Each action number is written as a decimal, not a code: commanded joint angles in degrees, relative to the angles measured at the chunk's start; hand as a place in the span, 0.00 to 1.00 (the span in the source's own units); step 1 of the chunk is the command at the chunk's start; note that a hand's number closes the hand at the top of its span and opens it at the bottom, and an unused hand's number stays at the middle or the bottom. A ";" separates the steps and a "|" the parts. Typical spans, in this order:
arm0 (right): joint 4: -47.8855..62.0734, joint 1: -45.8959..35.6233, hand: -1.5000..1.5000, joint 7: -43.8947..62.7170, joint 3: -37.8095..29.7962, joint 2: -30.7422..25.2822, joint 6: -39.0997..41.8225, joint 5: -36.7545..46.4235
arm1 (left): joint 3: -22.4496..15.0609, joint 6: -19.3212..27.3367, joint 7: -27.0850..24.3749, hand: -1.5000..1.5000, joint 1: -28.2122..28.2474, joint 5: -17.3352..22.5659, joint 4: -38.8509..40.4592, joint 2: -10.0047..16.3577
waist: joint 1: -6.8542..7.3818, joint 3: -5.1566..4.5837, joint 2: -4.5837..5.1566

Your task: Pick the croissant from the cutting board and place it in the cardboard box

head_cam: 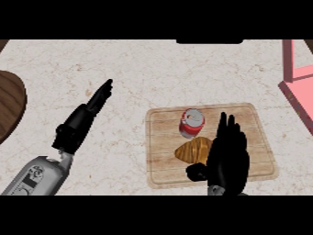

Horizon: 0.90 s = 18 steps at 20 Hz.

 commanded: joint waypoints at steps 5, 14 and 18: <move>1.40 -0.06 0.00 13.57 1.23 0.86 2.03 -2.98 | 2.09 -2.45 -2.20 0.50 2.65 0.00 0.07 1.22 | 0.22 0.00 -0.03; 6.16 -3.44 0.00 12.53 -1.71 0.86 1.71 -5.94 | 1.56 -0.46 0.71 0.50 -0.33 -2.78 1.00 -3.16 | -0.03 0.04 0.09; 8.11 -1.27 0.00 10.18 -3.31 0.85 0.36 -4.70 | 2.22 -2.45 -0.95 0.50 2.65 -2.55 -0.17 -1.60 | 0.06 0.04 -0.01</move>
